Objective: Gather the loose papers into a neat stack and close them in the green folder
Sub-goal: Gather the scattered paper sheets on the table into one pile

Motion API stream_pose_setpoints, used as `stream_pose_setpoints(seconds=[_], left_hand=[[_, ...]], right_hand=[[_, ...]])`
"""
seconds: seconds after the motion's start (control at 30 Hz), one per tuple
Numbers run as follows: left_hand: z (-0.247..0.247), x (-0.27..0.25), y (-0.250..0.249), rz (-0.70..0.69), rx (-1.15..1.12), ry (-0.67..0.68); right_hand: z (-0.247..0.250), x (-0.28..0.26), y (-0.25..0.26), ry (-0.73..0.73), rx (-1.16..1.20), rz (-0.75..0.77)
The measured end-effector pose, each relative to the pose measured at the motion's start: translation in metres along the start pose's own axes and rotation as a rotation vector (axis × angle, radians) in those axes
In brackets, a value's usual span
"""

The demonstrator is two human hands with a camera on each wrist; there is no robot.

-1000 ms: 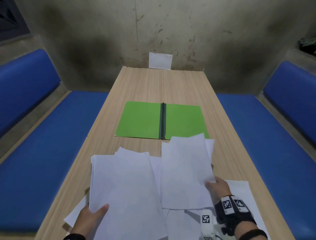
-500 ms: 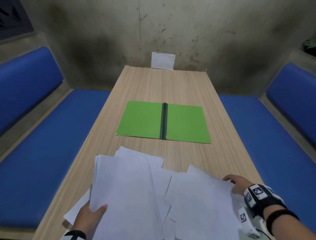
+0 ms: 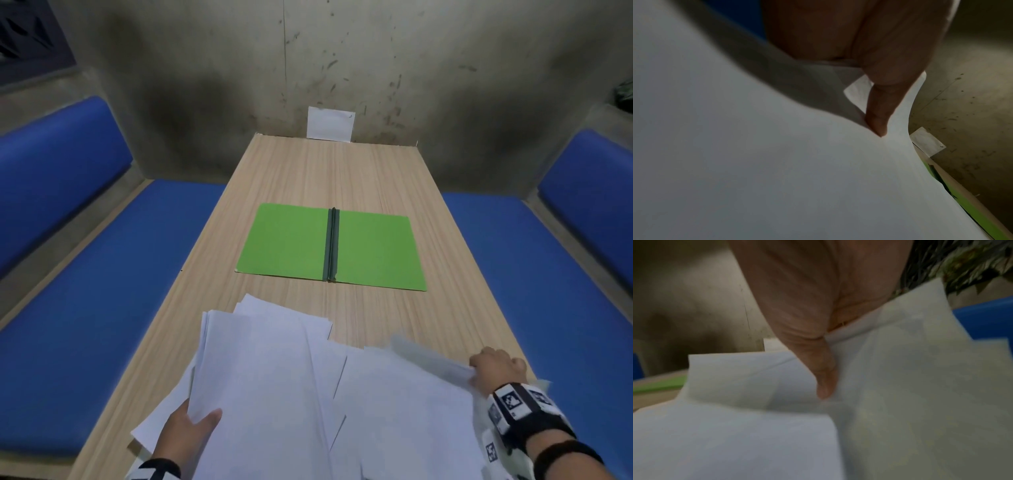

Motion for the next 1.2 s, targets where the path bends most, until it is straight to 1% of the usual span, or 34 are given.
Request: stream_pose_setpoints(seconds=[0.1, 0.2, 0.27, 0.33, 0.37, 0.43, 0.5, 0.57, 0.6, 0.67, 0.73, 0.8, 0.87, 0.97, 1.0, 1.03, 1.1, 1.2], left_hand=[[-0.001, -0.001, -0.001, -0.003, -0.009, 0.015], [-0.001, -0.002, -0.005, -0.031, -0.045, 0.043], [-0.002, -0.004, -0.008, -0.042, -0.102, 0.051], [-0.005, -0.005, -0.01, -0.015, -0.178, 0.063], [-0.007, -0.004, -0.01, 0.006, -0.23, 0.079], [-0.012, 0.001, -0.009, 0.034, -0.306, 0.105], [-0.017, 0.01, -0.008, 0.025, -0.305, 0.121], [-0.024, 0.011, -0.014, 0.019, -0.333, 0.137], [-0.027, 0.013, -0.015, 0.016, -0.351, 0.154], [-0.034, 0.003, -0.028, 0.004, -0.371, 0.197], [-0.042, -0.009, -0.042, -0.014, -0.384, 0.24], [-0.05, -0.02, -0.055, -0.048, -0.384, 0.27], [-0.056, -0.028, -0.065, -0.059, -0.418, 0.306], [-0.058, -0.036, -0.074, -0.078, -0.485, 0.373], [-0.058, -0.04, -0.077, -0.087, -0.504, 0.396], [-0.058, -0.043, -0.079, -0.118, -0.524, 0.421], [-0.057, -0.045, -0.084, -0.192, -0.52, 0.435], [-0.054, -0.048, -0.094, -0.308, -0.423, 0.408]], right_hand=[[0.032, -0.002, -0.037, -0.071, 0.228, -0.051], [0.072, -0.014, -0.072, -0.223, 0.489, -0.093], [0.096, -0.027, -0.084, -0.339, 0.753, -0.084], [0.112, -0.04, -0.084, -0.391, 1.083, -0.057], [0.113, -0.042, -0.08, -0.379, 1.256, -0.037], [0.11, -0.046, -0.066, -0.308, 1.515, -0.027], [0.101, -0.043, -0.044, -0.203, 1.74, 0.006], [0.093, -0.045, -0.015, -0.051, 1.938, 0.104], [0.087, -0.047, 0.002, 0.043, 1.991, 0.144], [0.076, -0.054, 0.035, 0.195, 2.008, 0.209], [0.068, -0.064, 0.064, 0.311, 1.97, 0.257], [0.06, -0.073, 0.085, 0.379, 1.896, 0.278], [0.054, -0.079, 0.099, 0.434, 1.88, 0.283], [0.049, -0.086, 0.111, 0.564, 1.861, 0.324], [0.05, -0.088, 0.112, 0.585, 1.856, 0.342], [0.052, -0.089, 0.112, 0.581, 1.859, 0.355], [0.06, -0.091, 0.109, 0.495, 1.848, 0.346], [0.076, -0.091, 0.099, 0.244, 1.851, 0.299]])
Point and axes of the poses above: each hand's wrist, its own x-axis towards the middle knuckle, its own z-axis out of the back of the hand, y = z × x, the point moved 2 cm from there along x, towards the middle knuckle, and after that the axes turned 14 degrees about -x, right-handed, at the moved point
